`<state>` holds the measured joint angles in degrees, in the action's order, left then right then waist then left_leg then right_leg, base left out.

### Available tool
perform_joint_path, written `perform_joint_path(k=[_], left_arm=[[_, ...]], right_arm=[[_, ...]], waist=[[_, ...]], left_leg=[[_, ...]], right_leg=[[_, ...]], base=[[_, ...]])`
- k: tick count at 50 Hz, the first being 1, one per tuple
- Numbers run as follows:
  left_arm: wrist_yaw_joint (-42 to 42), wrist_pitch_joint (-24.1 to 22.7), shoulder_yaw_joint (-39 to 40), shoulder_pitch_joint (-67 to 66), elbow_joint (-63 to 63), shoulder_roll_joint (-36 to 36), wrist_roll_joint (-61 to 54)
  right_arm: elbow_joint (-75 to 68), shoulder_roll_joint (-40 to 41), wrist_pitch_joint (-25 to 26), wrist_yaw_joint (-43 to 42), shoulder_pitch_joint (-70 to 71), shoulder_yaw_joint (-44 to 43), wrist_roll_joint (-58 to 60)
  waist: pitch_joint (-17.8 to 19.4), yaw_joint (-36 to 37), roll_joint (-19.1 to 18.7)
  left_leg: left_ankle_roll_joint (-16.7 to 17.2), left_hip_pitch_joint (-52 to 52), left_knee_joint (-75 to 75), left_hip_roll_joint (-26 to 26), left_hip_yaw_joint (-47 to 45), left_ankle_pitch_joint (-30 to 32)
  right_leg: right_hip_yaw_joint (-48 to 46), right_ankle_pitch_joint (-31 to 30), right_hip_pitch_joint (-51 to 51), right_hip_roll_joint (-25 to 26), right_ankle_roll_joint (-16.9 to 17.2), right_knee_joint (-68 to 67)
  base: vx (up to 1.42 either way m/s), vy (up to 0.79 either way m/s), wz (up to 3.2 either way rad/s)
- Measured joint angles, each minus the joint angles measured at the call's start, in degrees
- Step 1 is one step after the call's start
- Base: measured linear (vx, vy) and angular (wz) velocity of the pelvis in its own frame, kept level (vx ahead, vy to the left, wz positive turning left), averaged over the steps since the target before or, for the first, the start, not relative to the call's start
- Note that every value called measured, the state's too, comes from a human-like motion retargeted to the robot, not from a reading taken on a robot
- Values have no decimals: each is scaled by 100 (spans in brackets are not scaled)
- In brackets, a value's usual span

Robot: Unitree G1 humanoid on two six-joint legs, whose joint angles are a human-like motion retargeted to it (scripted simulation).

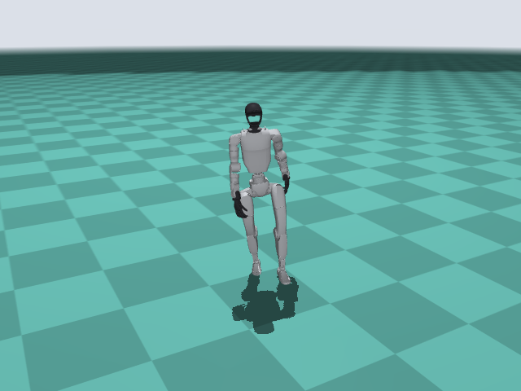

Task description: Walk

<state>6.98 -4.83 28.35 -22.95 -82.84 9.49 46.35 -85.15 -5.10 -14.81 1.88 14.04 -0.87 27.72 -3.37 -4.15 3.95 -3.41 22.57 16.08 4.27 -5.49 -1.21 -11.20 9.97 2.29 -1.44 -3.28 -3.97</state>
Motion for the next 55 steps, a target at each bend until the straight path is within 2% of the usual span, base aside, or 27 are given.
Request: perform_joint_path(k=[7, 10, 14, 17, 21, 23, 25, 27, 30, 33, 35, 40, 45, 48, 51, 53, 55], left_arm=[[-259, -71, 302, -210, 101, 0, -271], [-239, -84, 419, -247, 74, 5, -408], [-193, 17, 479, -221, 15, 81, -395], [-190, 70, 451, -88, 7, 146, -380], [-208, 38, 291, 282, 85, 166, -559], [-233, 4, 186, 519, 100, 150, -687], [-242, -27, 62, 808, 91, 141, -803], [-224, -39, -52, 1180, 62, 158, -829], [-205, -39, -266, 1879, -54, 251, -855], [-192, -93, -420, 2554, -63, 292, -853], [-187, -200, -506, 2946, 11, 276, -931], [-167, -495, -755, 3739, 307, 278, -1215], [-191, -464, -956, 4199, 673, 263, -1314], [-223, -447, -1099, 4224, 848, 194, -1276], [-276, -434, -1178, 4108, 915, 64, -1166], [-296, -429, -1247, 3990, 844, -42, -1131], [-319, -409, -1249, 3854, 670, -146, -1074]], right_arm=[[217, 25, -113, 45, 187, -163, -211], [229, 39, -138, 70, 163, -171, -286], [208, 13, -140, 163, -32, -132, -297], [257, -63, -121, 197, -366, -54, -260], [232, -264, -77, 214, -872, 129, -233], [176, -389, -25, 234, -1118, 217, -126], [135, -510, 31, 227, -1365, 266, 58], [93, -629, 73, 227, -1585, 257, 207], [35, -772, 107, 271, -1907, 179, 320], [-72, -895, 145, 305, -2166, 54, 368], [-128, -987, 177, 315, -2300, -6, 399], [-200, -1122, 238, 338, -2526, -177, 437], [-346, -1064, 286, 335, -2493, -321, 341], [-393, -1035, 293, 368, -2499, -303, 361], [-376, -985, 286, 360, -2514, -254, 406], [-386, -952, 277, 368, -2470, -218, 393], [-404, -888, 285, 356, -2360, -192, 385]], waist=[[-9, 25, 46], [-50, 7, 63], [-171, 70, 109], [-316, 95, 159], [-275, 112, 168], [-309, 55, -1], [-349, -78, -251], [-374, -110, -470], [-342, -115, -660], [-274, -195, -689], [-228, -325, -702], [-66, -582, -424], [168, -471, -258], [117, -560, -333], [-43, -665, -385], [-102, -831, -464], [-103, -1039, -556]], left_leg=[[-990, 256, -1629, 164, 61, -27], [-1113, 218, -1654, 282, 144, 100], [-1062, 204, -1459, 339, 196, 393], [-754, 298, -1083, 303, 138, 166], [-424, 44, -864, 263, 154, -276], [-317, -119, -837, 106, 195, -465], [-168, -248, -789, -144, 278, -627], [-47, -334, -730, -411, 340, -797], [51, -564, -750, -655, 361, -983], [79, -867, -889, -691, 359, -1064], [103, -1064, -990, -689, 336, -1093], [292, -1687, -1131, -452, 201, -1265], [863, -2432, -1215, -746, -112, -1462], [1129, -2733, -1098, -729, -29, -1573], [1381, -2927, -921, -535, 82, -1294], [1526, -3015, -771, -415, 240, -781], [1733, -2983, -409, -442, 351, -83]], right_leg=[[-203, 200, 263, 33, -20, 71], [-184, 159, 339, 67, 50, 29], [-31, -120, 451, 135, 218, -52], [97, -643, 449, 192, 407, -207], [245, -2109, 437, 322, 784, -768], [236, -2922, 290, 546, 939, -1294], [167, -3325, -56, 805, 1104, -2044], [29, -3051, -535, 841, 1187, -2898], [-348, -2077, -1221, 636, 717, -3755], [-209, -1603, -1796, 520, 964, -3707], [-116, -1283, -2109, 339, 1215, -3330], [-10, -1067, -2470, -368, 1828, -1295], [16, -721, -2831, -245, 1828, 262], [-71, -978, -2777, -280, 1828, 282], [-157, -1266, -2660, -426, 1828, 7], [23, -1289, -2599, -496, 1827, -224], [22, -1183, -2475, -541, 1688, -381]], base=[[34, 7, 5], [45, 10, -20], [53, 11, -47], [63, 14, -41], [57, 11, -37], [61, 9, -31], [55, 7, -16], [53, 7, -36], [49, 6, -38], [42, 4, -8], [40, 4, 11], [44, -4, 2], [51, -35, -27], [83, -1, 19], [71, 16, 45], [71, 16, 105], [77, 2, 122]])
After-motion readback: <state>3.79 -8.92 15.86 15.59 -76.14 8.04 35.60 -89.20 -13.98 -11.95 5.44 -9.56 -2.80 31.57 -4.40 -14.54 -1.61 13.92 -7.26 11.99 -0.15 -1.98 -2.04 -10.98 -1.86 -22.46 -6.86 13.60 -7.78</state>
